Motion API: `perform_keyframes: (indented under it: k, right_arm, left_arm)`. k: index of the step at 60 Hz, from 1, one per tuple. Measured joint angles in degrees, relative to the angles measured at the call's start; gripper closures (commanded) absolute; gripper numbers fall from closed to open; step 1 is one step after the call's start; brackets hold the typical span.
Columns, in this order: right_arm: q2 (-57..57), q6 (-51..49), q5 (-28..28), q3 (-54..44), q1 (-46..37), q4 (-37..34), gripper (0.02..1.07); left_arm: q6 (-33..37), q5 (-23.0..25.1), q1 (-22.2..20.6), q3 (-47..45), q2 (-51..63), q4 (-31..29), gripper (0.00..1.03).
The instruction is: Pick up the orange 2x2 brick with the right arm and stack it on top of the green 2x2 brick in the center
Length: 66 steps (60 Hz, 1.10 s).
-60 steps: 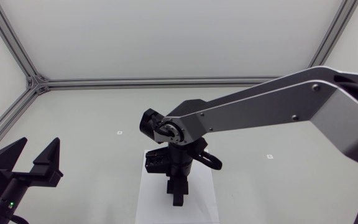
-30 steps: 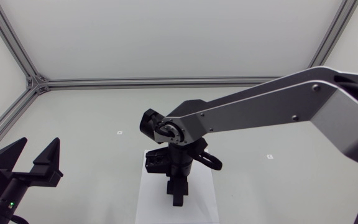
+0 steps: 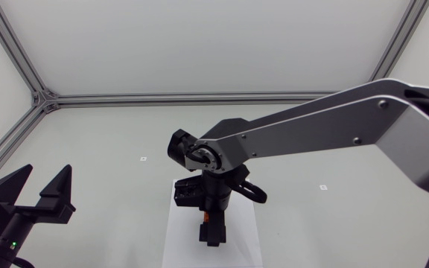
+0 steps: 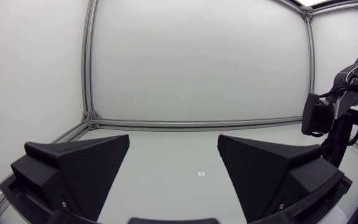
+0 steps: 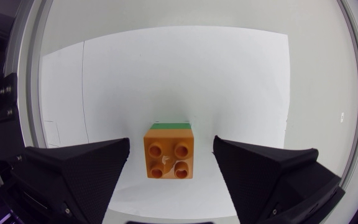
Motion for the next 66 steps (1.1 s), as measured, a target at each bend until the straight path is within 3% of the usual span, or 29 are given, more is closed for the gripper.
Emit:
perform_keyframes:
  k: [23,37,50,66]
  right_arm:
    - [-9.5,0.4,0.1,0.1,-0.7,-5.1,0.07]
    - [-22.4,2.6,0.1,0.1,-2.1,-8.0,0.07]
    - [-33.3,4.1,-0.5,-1.1,-11.9,-9.3,0.07]
    - [-47.0,6.3,-0.9,-10.0,-25.8,-9.0,0.07]
  left_arm:
    - [0.0,0.0,0.0,0.0,0.0,0.0,0.04]
    - [0.0,0.0,0.0,0.0,0.0,0.0,0.04]
    - [0.0,0.0,0.0,0.0,0.0,0.0,0.04]
    - [0.0,0.0,0.0,0.0,0.0,0.0,0.04]
